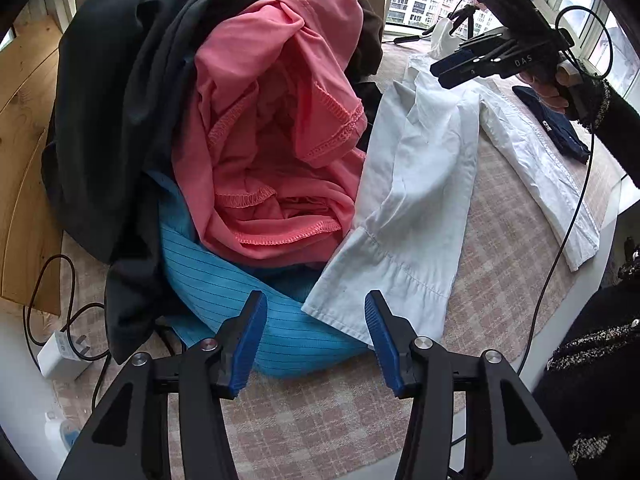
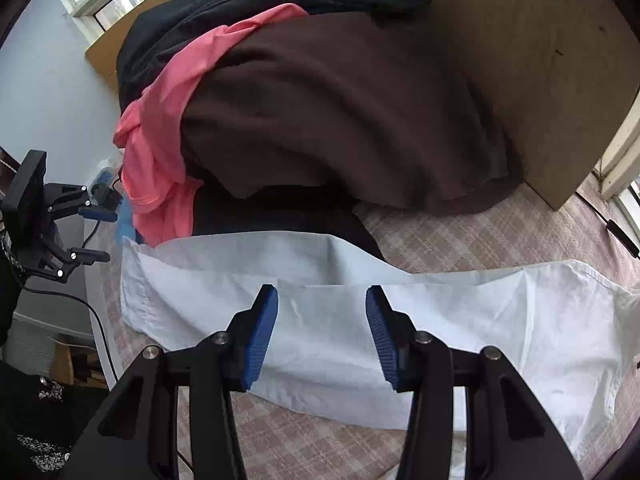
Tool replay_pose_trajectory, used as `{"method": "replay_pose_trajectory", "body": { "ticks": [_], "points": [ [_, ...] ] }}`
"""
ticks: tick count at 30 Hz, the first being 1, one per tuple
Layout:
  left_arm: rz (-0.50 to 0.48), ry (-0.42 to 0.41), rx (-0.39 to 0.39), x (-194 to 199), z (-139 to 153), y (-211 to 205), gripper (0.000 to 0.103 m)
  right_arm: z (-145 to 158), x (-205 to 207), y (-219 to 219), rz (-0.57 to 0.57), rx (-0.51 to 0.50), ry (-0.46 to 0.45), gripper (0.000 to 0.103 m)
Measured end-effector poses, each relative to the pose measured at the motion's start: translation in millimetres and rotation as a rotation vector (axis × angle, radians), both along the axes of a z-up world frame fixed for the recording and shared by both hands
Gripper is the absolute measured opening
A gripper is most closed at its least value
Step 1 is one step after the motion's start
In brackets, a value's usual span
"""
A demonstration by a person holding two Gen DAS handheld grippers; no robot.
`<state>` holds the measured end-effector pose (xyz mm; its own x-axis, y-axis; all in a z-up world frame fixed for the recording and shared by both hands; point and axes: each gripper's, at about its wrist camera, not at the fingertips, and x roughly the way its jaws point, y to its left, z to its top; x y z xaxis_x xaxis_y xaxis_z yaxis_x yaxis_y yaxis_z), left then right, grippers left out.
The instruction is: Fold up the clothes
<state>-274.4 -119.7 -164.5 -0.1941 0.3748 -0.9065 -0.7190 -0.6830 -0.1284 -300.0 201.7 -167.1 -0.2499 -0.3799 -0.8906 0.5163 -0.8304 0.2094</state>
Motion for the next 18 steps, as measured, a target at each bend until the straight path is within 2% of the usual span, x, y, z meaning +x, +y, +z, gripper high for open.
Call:
{"method": "replay_pose_trajectory", "body": {
  "ticks": [6, 9, 11, 13, 14, 16, 18],
  "points": [
    [-0.072, -0.077, 0.009, 2.5, -16.4, 14.8, 0.046, -13.7, 18.1, -54.7, 0.18, -0.008, -0.017, 0.046],
    [-0.107, -0.076, 0.001, 10.5, -15.3, 17.9, 0.046, -20.5, 27.2, -82.1, 0.27, -0.012, -0.026, 0.046],
    [-0.095, -0.076, 0.012, 6.0, -11.4, 14.7, 0.046, -25.1, 33.2, -100.4, 0.33, -0.015, -0.032, 0.045],
    [-0.08, -0.075, 0.024, 0.9, -7.3, 11.2, 0.048, -29.6, 39.2, -118.6, 0.39, -0.018, -0.038, 0.034],
    [-0.078, -0.08, 0.034, -2.2, -5.3, 9.2, 0.048, -31.9, 42.2, -127.7, 0.42, -0.019, -0.04, 0.018],
    [-0.078, -0.09, 0.057, -8.5, -3.2, 6.6, 0.048, -36.5, 48.3, -146.0, 0.48, -0.022, -0.046, 0.015],
    [-0.096, -0.107, 0.055, -13.6, -7.0, 10.0, 0.049, -34.2, 46.7, -143.9, 0.486, -0.039, -0.061, 0.015]
  ]
}}
